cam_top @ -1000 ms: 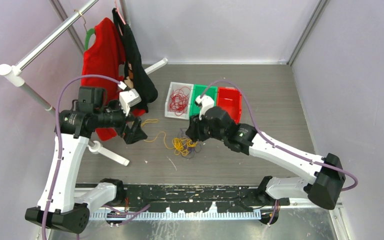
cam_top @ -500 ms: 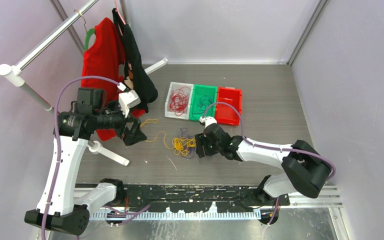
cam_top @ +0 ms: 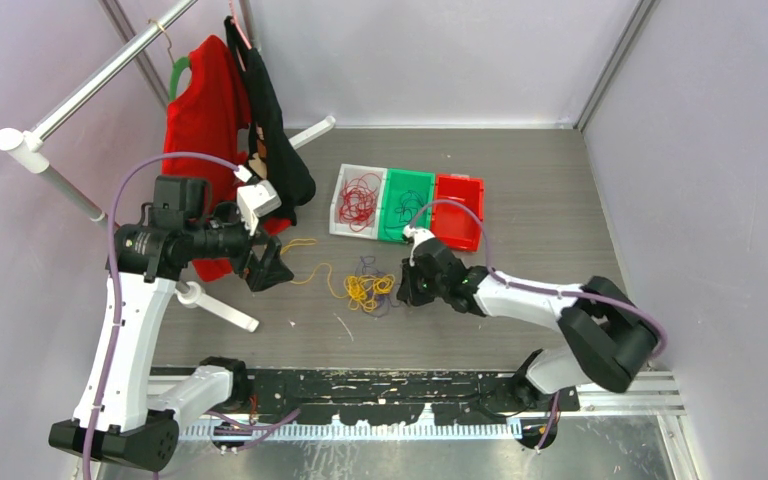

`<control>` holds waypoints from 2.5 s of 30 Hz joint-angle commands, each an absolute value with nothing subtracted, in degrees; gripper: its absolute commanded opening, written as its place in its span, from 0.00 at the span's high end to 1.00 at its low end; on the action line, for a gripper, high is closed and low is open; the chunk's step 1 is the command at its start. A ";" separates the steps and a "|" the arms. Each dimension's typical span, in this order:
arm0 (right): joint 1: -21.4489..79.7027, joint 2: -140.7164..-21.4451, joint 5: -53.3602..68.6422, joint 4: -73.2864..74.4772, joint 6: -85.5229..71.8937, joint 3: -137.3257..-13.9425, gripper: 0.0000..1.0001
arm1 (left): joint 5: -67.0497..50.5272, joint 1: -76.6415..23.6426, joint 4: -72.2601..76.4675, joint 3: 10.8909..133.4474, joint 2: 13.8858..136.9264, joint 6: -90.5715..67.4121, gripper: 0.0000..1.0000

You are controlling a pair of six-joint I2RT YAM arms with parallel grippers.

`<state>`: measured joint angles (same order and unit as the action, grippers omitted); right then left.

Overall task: Untangle the cables
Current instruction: Untie the cable.

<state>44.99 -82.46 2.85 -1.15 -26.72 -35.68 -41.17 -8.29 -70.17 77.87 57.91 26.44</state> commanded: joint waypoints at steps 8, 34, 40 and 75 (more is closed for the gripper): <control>45.09 -66.45 13.08 15.89 -26.94 -55.54 0.99 | -43.76 -8.46 -65.77 79.89 55.28 27.51 0.01; 51.75 -85.43 25.60 28.90 -25.42 -87.05 0.99 | -49.39 -16.95 -50.56 76.15 57.79 16.98 0.11; 52.37 -85.02 26.37 29.35 -24.54 -86.98 0.99 | -55.54 -16.88 -52.00 74.81 57.64 16.99 0.12; 52.63 -81.21 32.94 19.10 -31.95 -81.66 0.99 | -34.81 -21.51 -35.28 69.48 57.55 12.58 0.90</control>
